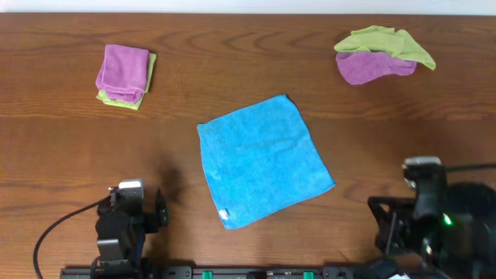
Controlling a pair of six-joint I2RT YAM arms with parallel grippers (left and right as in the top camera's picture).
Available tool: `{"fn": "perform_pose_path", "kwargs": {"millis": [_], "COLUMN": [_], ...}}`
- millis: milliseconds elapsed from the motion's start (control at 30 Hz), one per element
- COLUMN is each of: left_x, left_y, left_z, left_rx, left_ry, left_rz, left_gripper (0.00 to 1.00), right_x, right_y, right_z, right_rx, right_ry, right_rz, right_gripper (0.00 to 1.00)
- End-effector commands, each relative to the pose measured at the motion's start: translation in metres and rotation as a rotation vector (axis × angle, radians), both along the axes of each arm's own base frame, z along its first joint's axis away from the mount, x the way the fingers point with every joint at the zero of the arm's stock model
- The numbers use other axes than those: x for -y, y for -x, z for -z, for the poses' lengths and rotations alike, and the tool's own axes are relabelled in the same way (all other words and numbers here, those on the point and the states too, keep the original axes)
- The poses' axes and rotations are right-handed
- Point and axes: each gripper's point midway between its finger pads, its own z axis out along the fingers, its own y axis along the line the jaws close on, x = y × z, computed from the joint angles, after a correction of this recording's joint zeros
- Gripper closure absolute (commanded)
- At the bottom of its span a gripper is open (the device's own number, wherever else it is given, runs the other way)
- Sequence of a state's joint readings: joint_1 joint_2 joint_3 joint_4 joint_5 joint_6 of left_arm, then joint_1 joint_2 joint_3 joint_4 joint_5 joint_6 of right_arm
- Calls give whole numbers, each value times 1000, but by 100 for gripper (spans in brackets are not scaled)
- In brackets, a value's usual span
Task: Fold the cloth
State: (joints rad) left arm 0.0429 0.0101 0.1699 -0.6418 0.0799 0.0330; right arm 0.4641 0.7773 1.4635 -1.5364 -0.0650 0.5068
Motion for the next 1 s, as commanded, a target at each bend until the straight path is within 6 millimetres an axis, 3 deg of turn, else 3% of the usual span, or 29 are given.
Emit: {"fn": "perform_pose_path", "kwargs": {"millis": [0,100,300,500,667,967], "left_x": [59,97,98,103,97,107], "left_y": [3,18,17,10,1,-17], "left_z": [-12,-23,-28,-51,-33,-14], "left_rx": [-5,-110,-138,-71,-120,-241], "left_ry": [431,768,897,949,949,967], "left_rz": [142,215,141,194,117,155], "left_gripper": [5,5,5,5,5,5], "right_x": [-1,-2,-4,-5,-6,-6], "right_y": [6,8,11,10,7,6], "right_z": [0,1,2,1,-1,-2], "right_rx": [2,-9,-22,-15,0,4], "right_ry": [-3,-8,-16,-18,-26,-27], "right_rz": [-28,-36,-48,-48,-48,-48], "right_gripper": [98,98,98,99,99,98]}}
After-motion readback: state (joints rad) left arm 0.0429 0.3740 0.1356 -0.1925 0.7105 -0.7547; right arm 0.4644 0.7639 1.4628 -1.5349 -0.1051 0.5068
